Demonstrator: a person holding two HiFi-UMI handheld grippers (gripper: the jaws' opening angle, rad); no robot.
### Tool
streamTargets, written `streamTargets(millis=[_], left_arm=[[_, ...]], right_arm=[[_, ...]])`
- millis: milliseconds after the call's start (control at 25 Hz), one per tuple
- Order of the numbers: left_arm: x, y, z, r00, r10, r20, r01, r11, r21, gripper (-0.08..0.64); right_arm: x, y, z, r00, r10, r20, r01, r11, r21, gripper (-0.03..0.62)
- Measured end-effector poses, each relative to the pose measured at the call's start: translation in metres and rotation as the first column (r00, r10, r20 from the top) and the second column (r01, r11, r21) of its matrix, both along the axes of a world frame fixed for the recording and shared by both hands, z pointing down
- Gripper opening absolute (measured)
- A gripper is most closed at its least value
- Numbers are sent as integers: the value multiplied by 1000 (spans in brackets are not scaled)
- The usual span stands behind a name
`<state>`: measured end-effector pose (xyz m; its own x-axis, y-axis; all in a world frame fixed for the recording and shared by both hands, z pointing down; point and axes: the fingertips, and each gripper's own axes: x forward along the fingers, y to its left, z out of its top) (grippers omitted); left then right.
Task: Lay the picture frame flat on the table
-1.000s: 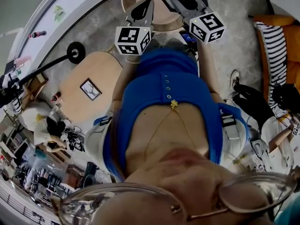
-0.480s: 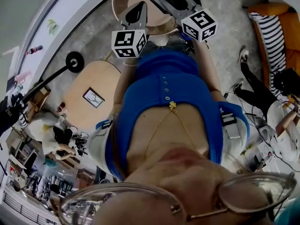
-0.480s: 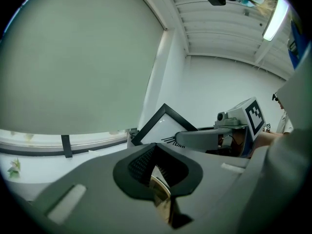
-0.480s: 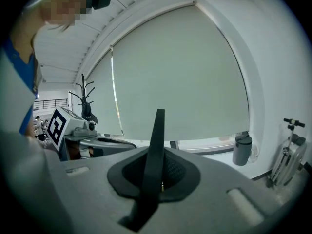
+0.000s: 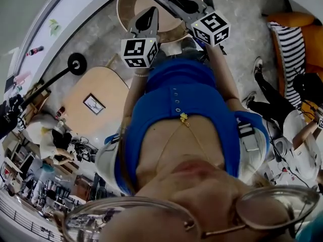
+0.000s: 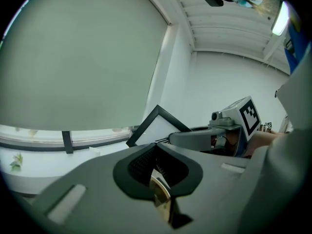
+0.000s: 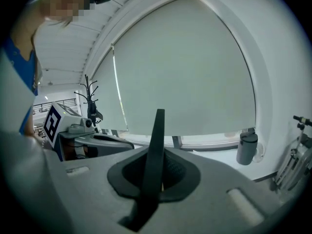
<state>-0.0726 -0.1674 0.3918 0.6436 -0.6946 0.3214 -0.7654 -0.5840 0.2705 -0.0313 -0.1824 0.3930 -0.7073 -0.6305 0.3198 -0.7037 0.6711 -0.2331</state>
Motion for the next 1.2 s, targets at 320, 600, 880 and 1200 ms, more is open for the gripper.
streamTargets(millis=[320,600,880,1200], left_arm=[[31,-30,8,999,-33,23,34,999,-42,2],[37,-23,31,997,-35,71,40,997,-72,2],[28,-17,61,997,-24,72,32,992,-118,1],[61,0,91,997,23,71,-9,981,-193,2]], right_arm=[[33,-43,24,999,-27,18,28,998,-55,18],[36,-38,55,998,-57,7,57,993,-102,17],[23,-40,99,998,-67,-13,64,984,-168,18],[40,-41,142,999,-49,-24,42,970,-241,18]])
